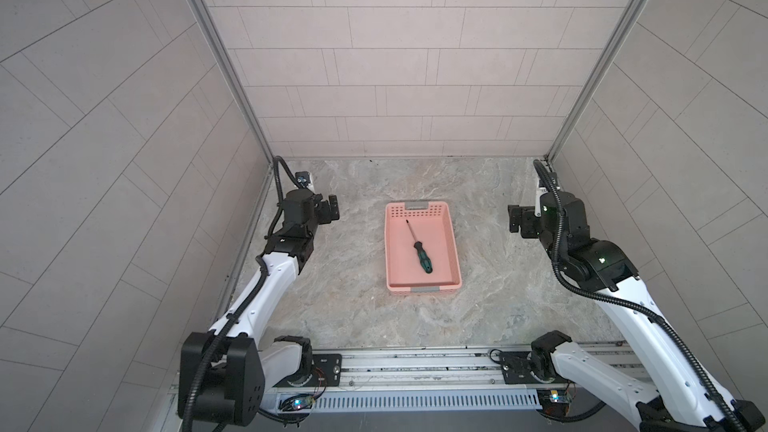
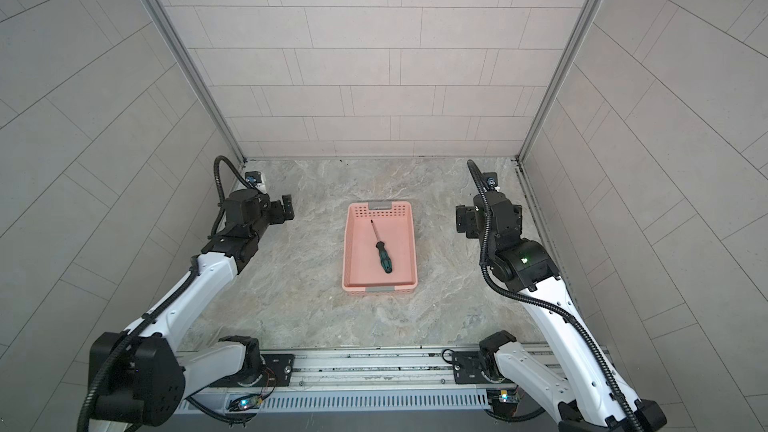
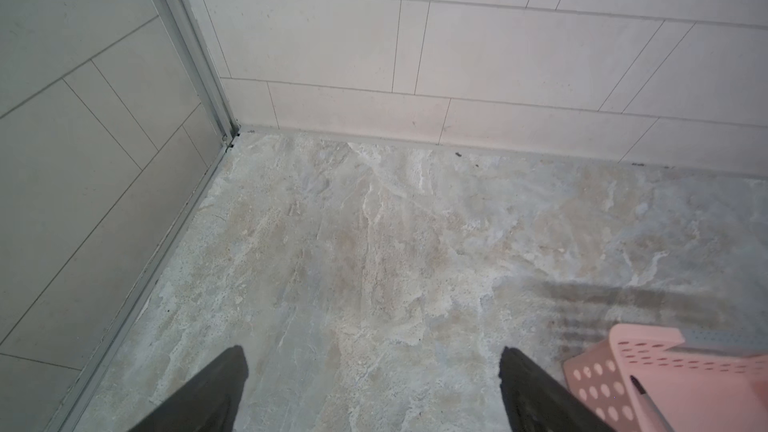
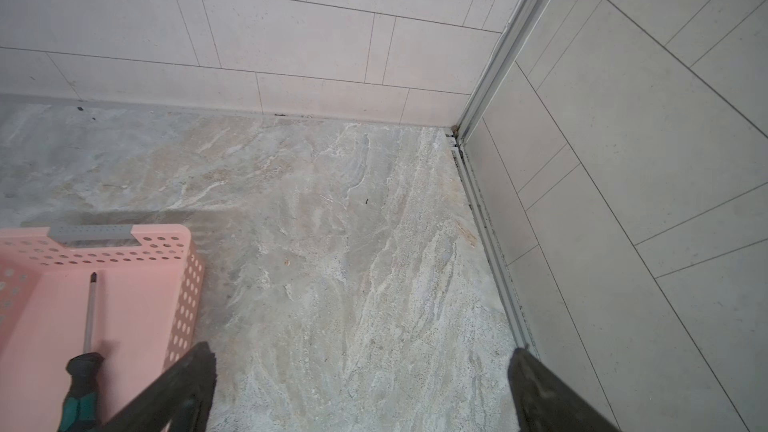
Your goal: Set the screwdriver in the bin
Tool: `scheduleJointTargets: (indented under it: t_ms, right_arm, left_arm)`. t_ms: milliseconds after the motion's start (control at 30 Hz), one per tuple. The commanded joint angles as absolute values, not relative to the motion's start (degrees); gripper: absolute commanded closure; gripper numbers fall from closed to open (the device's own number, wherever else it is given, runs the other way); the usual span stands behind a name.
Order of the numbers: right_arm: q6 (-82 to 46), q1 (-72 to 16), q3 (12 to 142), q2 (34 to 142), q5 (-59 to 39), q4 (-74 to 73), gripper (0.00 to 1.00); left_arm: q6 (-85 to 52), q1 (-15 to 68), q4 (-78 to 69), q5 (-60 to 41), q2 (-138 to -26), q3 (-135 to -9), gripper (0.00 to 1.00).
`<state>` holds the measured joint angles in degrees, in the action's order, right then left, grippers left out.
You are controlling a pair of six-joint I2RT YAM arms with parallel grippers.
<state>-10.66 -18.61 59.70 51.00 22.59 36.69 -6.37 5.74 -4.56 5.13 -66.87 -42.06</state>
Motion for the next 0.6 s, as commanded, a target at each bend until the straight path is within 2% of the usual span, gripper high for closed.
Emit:
scheduleJointTargets:
  t_ms: [0, 300, 567]
  right_arm:
    - [-8.7, -17.9, 52.7, 49.2, 25.4, 28.5, 0.00]
    - [-0.7, -15.7, 32.4, 43.2, 26.1, 9.6, 0.00]
    - [-0.5, -10.1, 23.8, 43.9, 24.9, -2.3, 0.00]
  left_arm:
    - [-4.2, 5.1, -13.1, 6.7, -66.7, -36.7, 0.00]
    - [-2.3, 1.5, -24.5, 4.3, -68.7, -26.0, 0.00]
    - [-2.0, -1.8, -33.0, -2.3, -75.9, -24.8, 0.00]
